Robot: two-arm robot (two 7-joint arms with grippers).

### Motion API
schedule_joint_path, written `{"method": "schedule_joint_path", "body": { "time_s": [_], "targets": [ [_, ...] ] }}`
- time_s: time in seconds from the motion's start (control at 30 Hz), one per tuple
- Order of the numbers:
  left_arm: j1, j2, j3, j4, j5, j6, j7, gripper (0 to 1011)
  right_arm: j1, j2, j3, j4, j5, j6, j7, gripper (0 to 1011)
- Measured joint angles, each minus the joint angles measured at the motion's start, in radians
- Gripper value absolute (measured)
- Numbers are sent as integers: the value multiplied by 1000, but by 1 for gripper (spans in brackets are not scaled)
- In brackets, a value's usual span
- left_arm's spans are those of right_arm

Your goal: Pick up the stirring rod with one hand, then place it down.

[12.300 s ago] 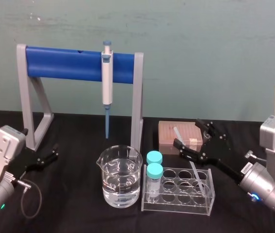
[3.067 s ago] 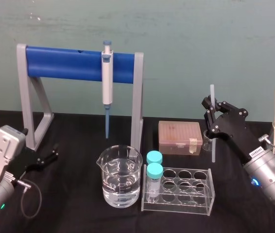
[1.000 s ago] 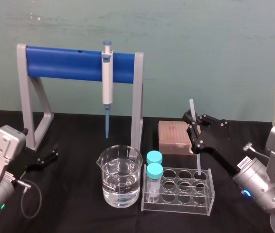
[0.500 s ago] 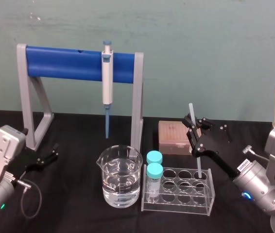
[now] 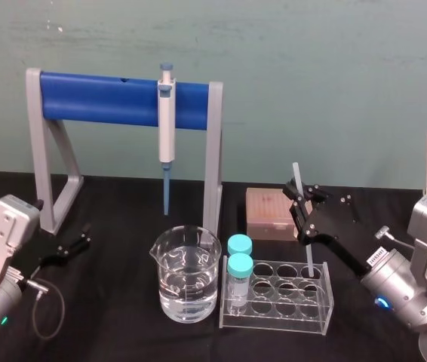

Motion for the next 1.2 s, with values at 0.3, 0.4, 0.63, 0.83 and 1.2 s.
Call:
{"method": "schedule_joint_path", "body": {
  "time_s": [0.3,0.4,0.63,0.83,1.2],
  "targets": [
    [0,0,0,0,0,0,0,1000,14,-8,-10,33,6,-4,16,72],
    [0,0,0,0,0,0,0,1000,15,-10,-13,38,8,-1,18,72],
    [0,0,0,0,0,0,0,1000,15,-11,-20,47,7,14,14,71],
    [0,0,0,0,0,0,0,1000,14,-10,-24,56,-3,19,7,72],
    [0,0,0,0,0,0,0,1000,18,-9,-30,75,-18,24,2,72]
  ]
}}
